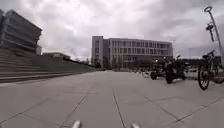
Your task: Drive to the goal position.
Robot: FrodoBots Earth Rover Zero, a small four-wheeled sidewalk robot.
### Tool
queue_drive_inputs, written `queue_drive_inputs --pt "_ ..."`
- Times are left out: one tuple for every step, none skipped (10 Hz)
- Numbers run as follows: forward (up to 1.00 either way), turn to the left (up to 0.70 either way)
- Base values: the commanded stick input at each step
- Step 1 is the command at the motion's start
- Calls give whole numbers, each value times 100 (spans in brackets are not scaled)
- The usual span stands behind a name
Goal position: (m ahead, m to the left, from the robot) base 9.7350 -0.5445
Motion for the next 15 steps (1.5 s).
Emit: queue_drive_inputs --pt "70 -6" --pt "70 -1" --pt "70 -8" --pt "70 -3" --pt "70 -1" --pt "70 -1" --pt "70 -1" --pt "70 -1" --pt "70 -1" --pt "70 -1" --pt "70 -1" --pt "70 -1" --pt "70 -1" --pt "70 -1" --pt "70 -1"
